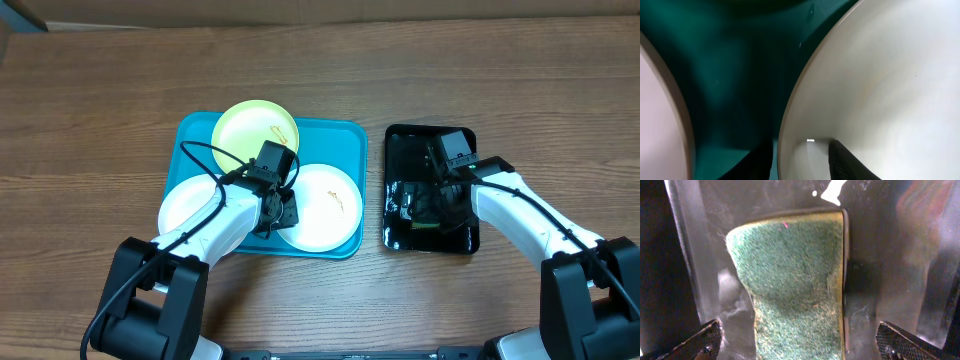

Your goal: Clean dirty plates on tray and stack at the side

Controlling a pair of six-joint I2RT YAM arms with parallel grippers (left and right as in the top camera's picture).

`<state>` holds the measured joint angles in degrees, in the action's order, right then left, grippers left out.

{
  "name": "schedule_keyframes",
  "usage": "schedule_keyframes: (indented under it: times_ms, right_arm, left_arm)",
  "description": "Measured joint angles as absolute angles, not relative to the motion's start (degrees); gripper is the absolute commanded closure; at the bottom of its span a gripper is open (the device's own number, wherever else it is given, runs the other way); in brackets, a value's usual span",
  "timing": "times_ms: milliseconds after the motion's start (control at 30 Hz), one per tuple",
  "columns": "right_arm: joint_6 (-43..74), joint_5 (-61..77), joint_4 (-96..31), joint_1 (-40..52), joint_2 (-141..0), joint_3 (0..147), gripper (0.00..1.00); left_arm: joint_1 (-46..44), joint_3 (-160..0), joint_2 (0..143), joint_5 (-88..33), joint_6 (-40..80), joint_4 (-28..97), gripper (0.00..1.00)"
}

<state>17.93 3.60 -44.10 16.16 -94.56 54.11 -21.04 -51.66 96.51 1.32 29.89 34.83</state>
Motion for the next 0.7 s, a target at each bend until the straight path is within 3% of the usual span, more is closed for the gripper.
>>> schedule_keyframes:
  times_ms: [67,167,333,500,600,667,700]
  right_arm:
    - [17.8,3.6,-44.3,16.2,-94.6,54.1,0.27]
    - [18.3,3.6,-43.4,16.2,-94.6,54.1,0.34]
    - [18.9,3.6,-41.3,16.2,-94.6,52.8,0.48]
    - [19.2,3.6,-38.7,16.2,-94.6,50.1,0.74]
    - [19.1,3.6,-37.3,16.2,-94.6,49.2,0.95]
    - [19.5,3.7,-36.7,16.2,-94.6,48.9,0.93]
    - [19.7,3.7,-36.6,16.2,-94.6,48.9,0.73]
  left_arm:
    - [-21.0,-51.7,96.5,1.3,29.8,34.6,0.86]
    - [-21.0,-51.7,96.4,1.7,28.4,34.6,0.96]
    - [-21.0,-51.8,96.1,1.9,28.1,34.5,0.95]
    - [-21.0,-51.8,96.1,2.1,27.9,34.5,0.92]
    - [-21.0,-51.8,96.1,2.2,27.5,34.5,0.92]
    - [-21.0,-51.8,96.1,2.2,27.3,34.5,0.93]
    - [-21.0,-51.8,96.1,2.2,27.2,34.5,0.95]
